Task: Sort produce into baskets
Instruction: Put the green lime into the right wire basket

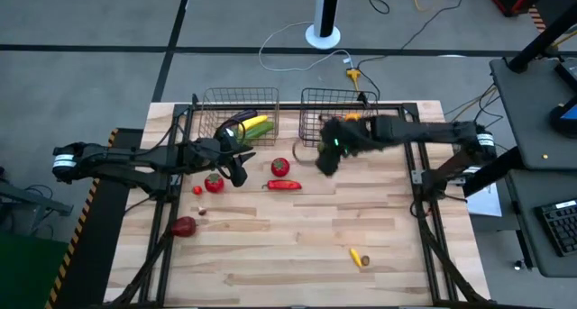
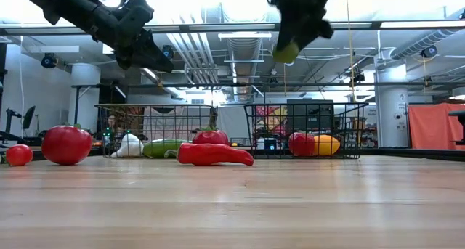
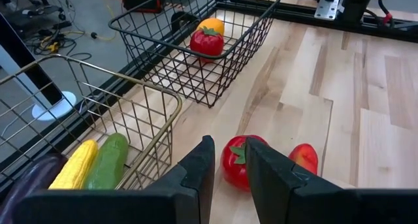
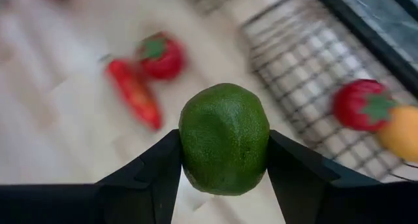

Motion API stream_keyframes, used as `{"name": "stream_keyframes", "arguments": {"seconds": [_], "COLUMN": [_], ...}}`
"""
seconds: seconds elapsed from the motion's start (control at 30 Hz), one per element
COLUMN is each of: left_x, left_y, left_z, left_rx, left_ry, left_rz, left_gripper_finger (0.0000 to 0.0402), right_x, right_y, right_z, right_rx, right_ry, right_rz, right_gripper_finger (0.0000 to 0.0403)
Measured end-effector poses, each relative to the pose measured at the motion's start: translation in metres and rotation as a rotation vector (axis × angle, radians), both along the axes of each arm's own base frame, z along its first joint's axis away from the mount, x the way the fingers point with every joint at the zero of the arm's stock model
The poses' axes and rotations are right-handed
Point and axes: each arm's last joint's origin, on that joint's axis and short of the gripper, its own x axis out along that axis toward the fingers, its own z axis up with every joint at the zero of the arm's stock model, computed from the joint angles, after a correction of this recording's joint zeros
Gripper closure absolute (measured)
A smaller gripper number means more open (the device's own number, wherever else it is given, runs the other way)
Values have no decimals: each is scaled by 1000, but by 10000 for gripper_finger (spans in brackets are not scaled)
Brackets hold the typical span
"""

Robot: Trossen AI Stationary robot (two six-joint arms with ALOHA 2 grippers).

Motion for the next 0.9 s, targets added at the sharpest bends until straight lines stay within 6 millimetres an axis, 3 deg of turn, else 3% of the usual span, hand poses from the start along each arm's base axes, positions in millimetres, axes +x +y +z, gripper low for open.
{"name": "stream_keyframes", "arguments": {"seconds": [0.2, 0.4, 0.67, 0.9], "left_x": [0, 0, 0, 0], "left_y": [0, 0, 0, 0], "left_z": [0, 0, -1, -1], "left_rx": [-3, -3, -3, -4], "left_ry": [-1, 2, 5, 6], "left_rz": [1, 1, 1, 1], "left_gripper_finger": [332, 332, 332, 332], "right_x": [3, 3, 7, 10], "right_y": [-63, -108, -140, -153], "right_z": [-17, -38, -66, -83], "right_rx": [-7, 32, 84, 91], "right_ry": [85, 234, 317, 359], "right_rz": [-135, -203, -163, -149], "right_gripper_finger": [209, 209, 209, 209]}}
